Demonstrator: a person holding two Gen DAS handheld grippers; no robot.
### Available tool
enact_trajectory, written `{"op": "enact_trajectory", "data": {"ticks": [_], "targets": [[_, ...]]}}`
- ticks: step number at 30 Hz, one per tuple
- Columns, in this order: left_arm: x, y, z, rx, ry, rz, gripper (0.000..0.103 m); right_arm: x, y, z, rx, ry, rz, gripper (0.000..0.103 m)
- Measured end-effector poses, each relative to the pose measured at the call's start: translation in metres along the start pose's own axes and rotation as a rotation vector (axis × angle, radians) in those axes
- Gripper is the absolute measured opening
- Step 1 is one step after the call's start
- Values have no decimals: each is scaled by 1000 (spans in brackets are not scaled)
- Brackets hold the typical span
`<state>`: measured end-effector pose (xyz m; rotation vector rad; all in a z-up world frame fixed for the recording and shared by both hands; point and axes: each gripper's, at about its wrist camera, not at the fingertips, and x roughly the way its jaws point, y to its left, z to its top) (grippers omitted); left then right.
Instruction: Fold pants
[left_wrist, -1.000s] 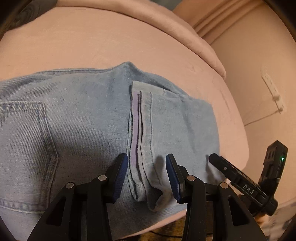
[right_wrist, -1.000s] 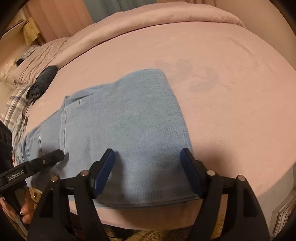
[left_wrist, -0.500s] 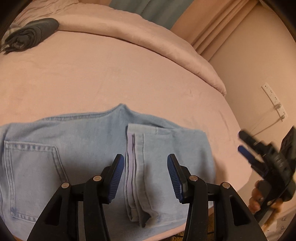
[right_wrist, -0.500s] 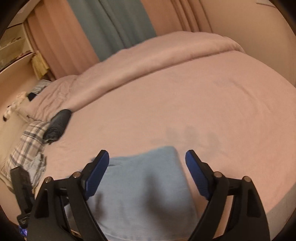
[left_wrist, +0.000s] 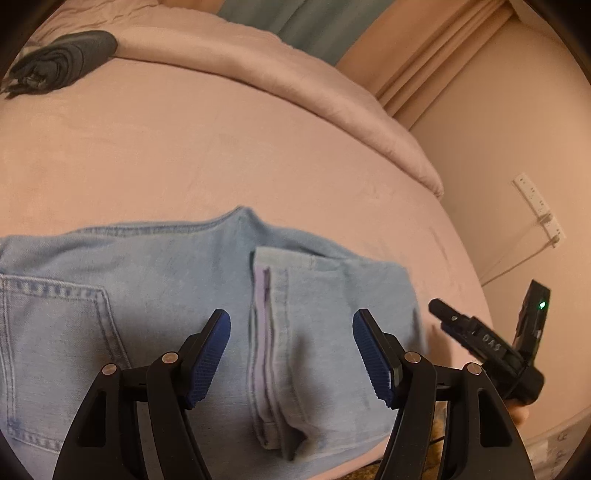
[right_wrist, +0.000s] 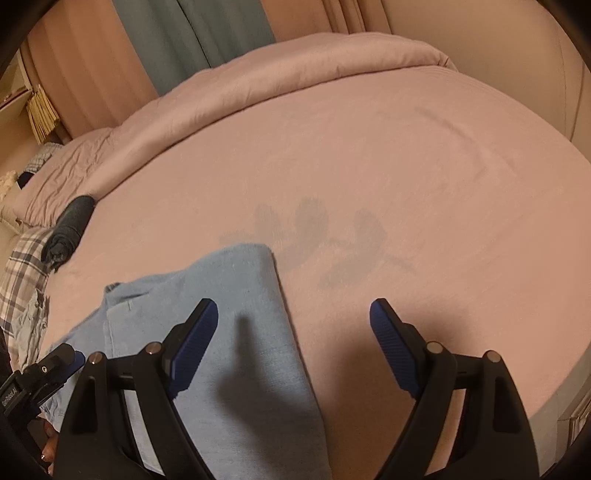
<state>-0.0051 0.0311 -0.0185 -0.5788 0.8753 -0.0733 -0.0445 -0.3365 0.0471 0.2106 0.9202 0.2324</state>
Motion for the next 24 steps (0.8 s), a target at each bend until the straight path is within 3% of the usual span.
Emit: {"op": "enact_trajectory", "data": {"ticks": [7, 11, 13, 14, 20, 21, 24], "targets": [[23, 9, -2, -35, 62, -23, 68, 17, 7, -5, 1, 59, 45, 83], [28, 8, -3, -19, 57, -22, 68, 28, 13, -9, -15, 76, 58, 74], [30, 8, -3, -11, 54, -19, 68, 29, 15, -9, -22, 70, 75, 63], [31, 7, -3, -6, 52, -17, 68, 29, 16, -10, -20, 70, 100, 50], [29, 5, -7, 5, 47, -12, 68, 26, 17, -12, -20, 53, 88, 28], [29, 5, -8, 8, 49, -8, 66, 24, 16, -11, -11, 47, 99, 21], [26, 2, -12, 7, 63, -66, 55, 7, 18, -8, -24, -8, 139, 13]]}}
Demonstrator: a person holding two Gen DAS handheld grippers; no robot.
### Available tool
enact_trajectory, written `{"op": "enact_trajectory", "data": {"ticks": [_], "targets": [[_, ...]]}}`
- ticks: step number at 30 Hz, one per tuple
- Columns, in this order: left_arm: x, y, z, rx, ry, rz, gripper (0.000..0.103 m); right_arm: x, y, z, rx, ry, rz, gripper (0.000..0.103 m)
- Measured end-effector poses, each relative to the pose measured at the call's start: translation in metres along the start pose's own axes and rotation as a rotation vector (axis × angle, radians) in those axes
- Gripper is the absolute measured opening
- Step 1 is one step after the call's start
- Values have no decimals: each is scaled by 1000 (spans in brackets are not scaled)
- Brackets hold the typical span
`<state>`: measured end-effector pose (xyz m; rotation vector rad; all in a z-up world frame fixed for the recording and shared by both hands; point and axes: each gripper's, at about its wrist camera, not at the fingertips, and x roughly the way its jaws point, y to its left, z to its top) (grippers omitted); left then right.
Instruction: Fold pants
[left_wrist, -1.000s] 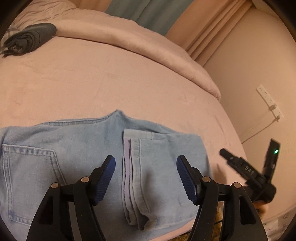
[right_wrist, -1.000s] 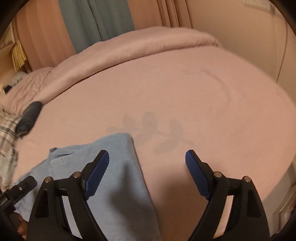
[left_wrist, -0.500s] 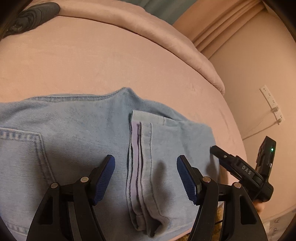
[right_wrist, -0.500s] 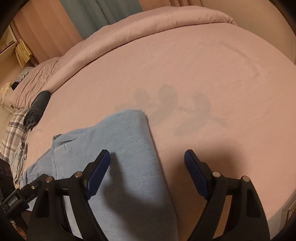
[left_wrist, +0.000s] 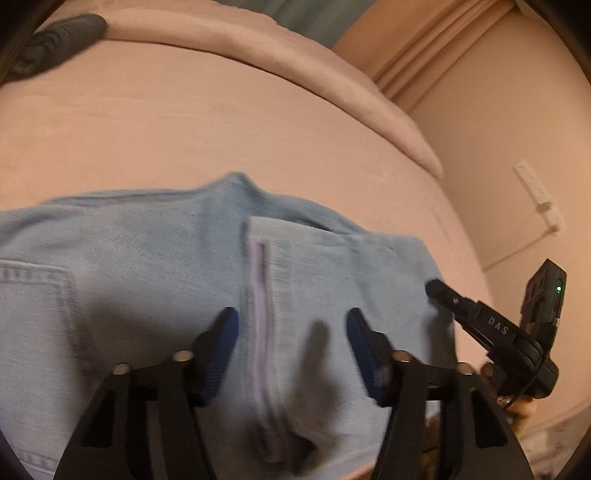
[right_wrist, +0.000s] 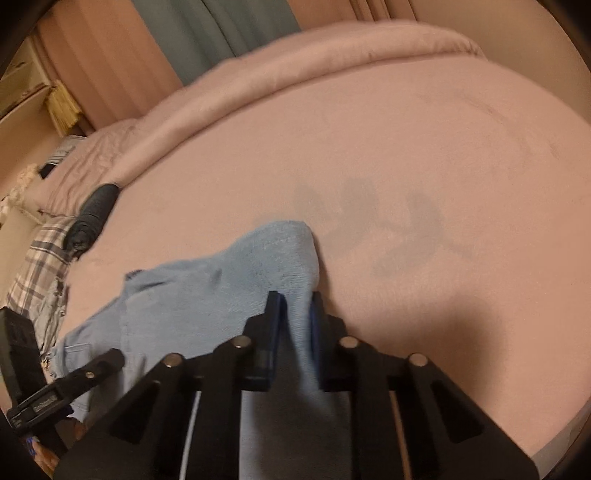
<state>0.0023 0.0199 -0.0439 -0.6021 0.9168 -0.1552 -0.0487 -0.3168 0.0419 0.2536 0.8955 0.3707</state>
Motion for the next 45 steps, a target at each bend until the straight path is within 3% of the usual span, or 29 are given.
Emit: {"op": "enact_trajectory", "data": {"ticks": [6, 19, 23, 24, 26, 30, 32, 34, 36, 40, 45], "targets": [[4, -7, -3, 29, -11, 48, 55, -29, 13, 3, -22, -96, 72, 11], [4, 1, -2, 16, -6, 39, 55, -25, 5, 0, 11, -92, -12, 11], [4, -2, -3, 25, -7, 50, 55, -47, 3, 3, -5, -210, -127, 7], [5, -3, -2, 25, -8, 53, 55, -52, -1, 4, 5, -220, -109, 7], [5, -3, -2, 24, -10, 59, 55, -53, -11, 6, 41, -182, -21, 8], [6, -6, -1, 29, -12, 70, 55, -43, -17, 3, 29, -128, -100, 10], [4, -6, -2, 24, -13, 70, 55, -38, -22, 3, 57, -100, -67, 11], [1, -5, -2, 15, -15, 66, 55, -33, -25, 2, 91, -58, -18, 16], [-6, -5, -3, 9, -22, 67, 55, -31, -23, 0, 88, -36, -8, 32], [-27, -4, -2, 5, -63, 80, 55, -35, -14, -3, 67, -27, 7, 41], [-58, 9, -4, -48, -105, 106, 56, -36, 8, -7, 29, -4, 39, 65]]}}
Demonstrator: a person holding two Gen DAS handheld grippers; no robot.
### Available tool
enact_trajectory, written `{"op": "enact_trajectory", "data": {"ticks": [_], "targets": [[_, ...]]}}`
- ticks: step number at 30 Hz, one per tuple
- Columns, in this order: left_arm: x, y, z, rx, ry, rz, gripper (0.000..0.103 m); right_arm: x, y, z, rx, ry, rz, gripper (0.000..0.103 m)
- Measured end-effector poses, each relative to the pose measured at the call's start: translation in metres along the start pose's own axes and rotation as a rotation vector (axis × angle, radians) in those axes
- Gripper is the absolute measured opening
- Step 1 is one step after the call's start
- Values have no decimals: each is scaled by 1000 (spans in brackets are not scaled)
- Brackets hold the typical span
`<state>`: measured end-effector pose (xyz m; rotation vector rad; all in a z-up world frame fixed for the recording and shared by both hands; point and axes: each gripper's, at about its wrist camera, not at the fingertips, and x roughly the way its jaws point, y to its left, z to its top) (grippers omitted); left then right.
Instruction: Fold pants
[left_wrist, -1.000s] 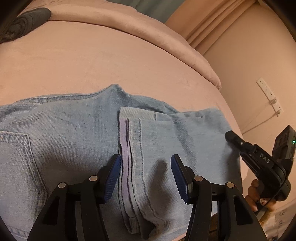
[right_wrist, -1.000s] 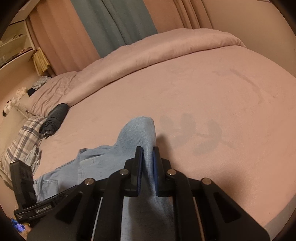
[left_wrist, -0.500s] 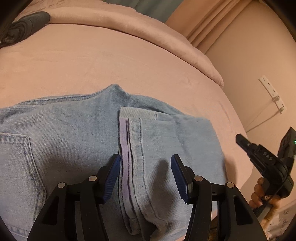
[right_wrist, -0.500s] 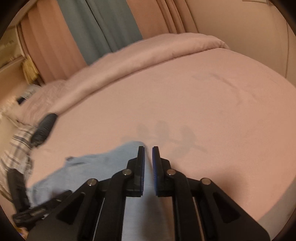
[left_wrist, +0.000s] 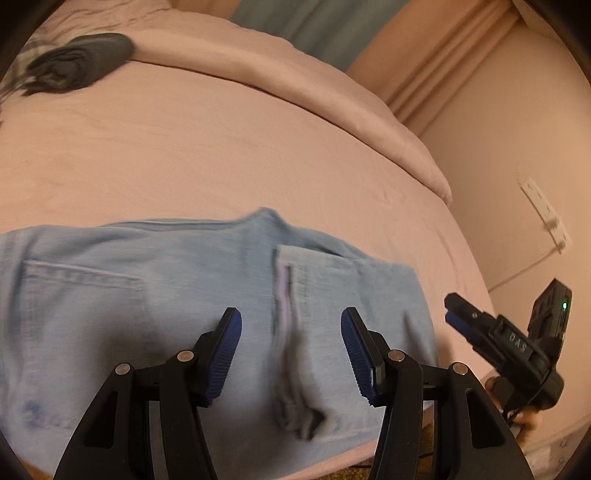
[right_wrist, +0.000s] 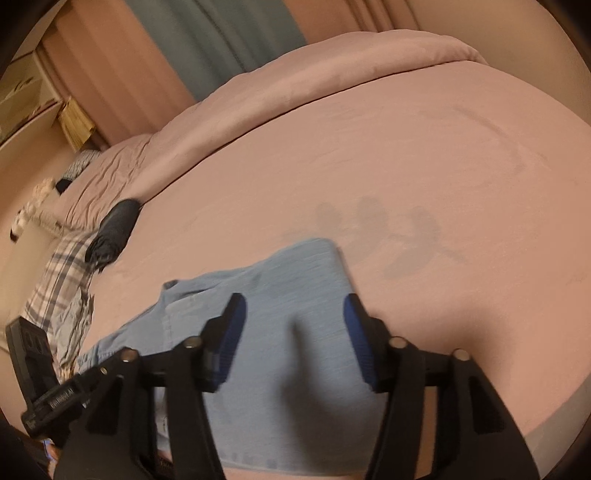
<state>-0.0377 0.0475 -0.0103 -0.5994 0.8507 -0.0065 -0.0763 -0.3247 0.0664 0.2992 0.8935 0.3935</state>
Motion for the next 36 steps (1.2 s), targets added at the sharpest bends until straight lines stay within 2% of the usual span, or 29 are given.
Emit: {"op": "enact_trajectory", "data": {"ticks": [4, 8, 12, 15, 18, 21, 24, 27, 32, 36], "targets": [[-33, 23, -1, -61, -59, 75, 70, 4, 22, -4, -26, 21, 52, 74], [-71, 52, -2, -143, -137, 121, 85, 10, 50, -9, -59, 47, 94, 88], [-103, 80, -3, -227, -220, 167, 94, 18, 80, -15, -122, 64, 105, 90], [-115, 106, -6, -296, -256, 235, 95, 23, 104, -15, -145, 64, 125, 90], [-117, 127, -12, -348, -270, 316, 95, 21, 140, -17, -237, 4, 131, 90], [-118, 149, -18, -394, -258, 363, 95, 27, 159, -24, -276, -9, 149, 89], [-112, 166, -25, -436, -206, 346, 95, 48, 164, -35, -286, 53, 162, 89], [-105, 179, -28, -486, -175, 327, 95, 65, 160, -42, -290, 98, 122, 89], [-96, 178, -30, -497, -157, 232, 95, 76, 152, -47, -285, 147, 135, 89], [-95, 175, -28, -493, -163, 239, 95, 79, 152, -53, -301, 161, 123, 89]]}}
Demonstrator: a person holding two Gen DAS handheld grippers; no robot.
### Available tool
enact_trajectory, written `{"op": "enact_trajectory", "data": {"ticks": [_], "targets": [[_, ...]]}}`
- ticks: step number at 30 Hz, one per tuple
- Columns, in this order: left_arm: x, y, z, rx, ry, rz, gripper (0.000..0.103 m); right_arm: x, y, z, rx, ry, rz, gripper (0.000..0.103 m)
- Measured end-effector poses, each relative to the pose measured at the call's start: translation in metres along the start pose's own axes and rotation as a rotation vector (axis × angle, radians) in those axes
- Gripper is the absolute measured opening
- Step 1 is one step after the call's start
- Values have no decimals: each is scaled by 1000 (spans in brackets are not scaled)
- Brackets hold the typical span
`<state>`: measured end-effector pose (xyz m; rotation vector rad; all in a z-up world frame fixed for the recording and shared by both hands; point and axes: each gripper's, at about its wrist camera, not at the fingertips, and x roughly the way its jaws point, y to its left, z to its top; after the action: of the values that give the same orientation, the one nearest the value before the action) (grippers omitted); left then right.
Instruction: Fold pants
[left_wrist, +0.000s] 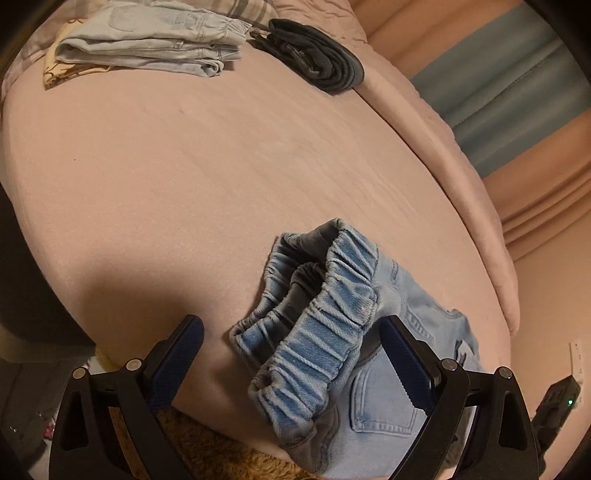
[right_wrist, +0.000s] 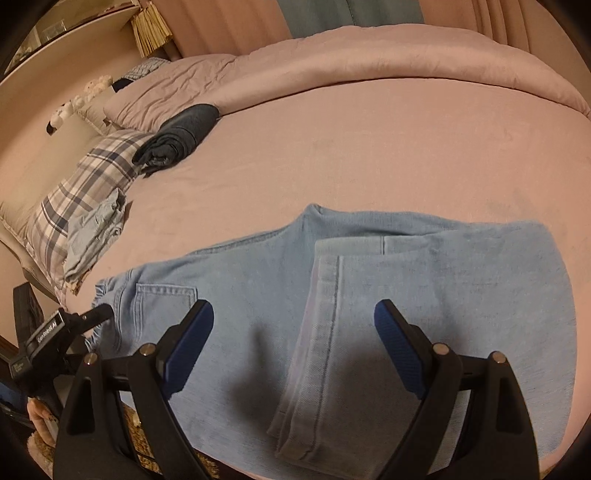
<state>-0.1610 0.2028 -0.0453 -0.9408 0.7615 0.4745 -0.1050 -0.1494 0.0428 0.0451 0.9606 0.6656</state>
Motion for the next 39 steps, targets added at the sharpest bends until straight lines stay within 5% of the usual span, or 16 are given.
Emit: {"op": "enact_trajectory", "data": {"ticks": [9, 12, 17, 18, 26, 39], "targets": [[5, 0, 1, 3, 10, -13, 93, 4, 9, -7, -29, 28, 36, 89], [5, -5, -3, 12, -6, -57, 72, 3, 10, -9, -33, 28, 41, 89], [-3, -12, -10, 18, -57, -36, 51, 1, 9, -8, -21, 28, 47, 89], [-10, -18, -11, 42, -89, -1, 36, 1, 8, -9, -19, 27, 46, 89], [-26, -39, -14, 120, -137, 34, 32, -3, 1, -7, -4, 13, 45, 89], [-47, -64, -15, 148, -153, -96, 31, -6, -6, -8, 26, 10, 61, 89]]}}
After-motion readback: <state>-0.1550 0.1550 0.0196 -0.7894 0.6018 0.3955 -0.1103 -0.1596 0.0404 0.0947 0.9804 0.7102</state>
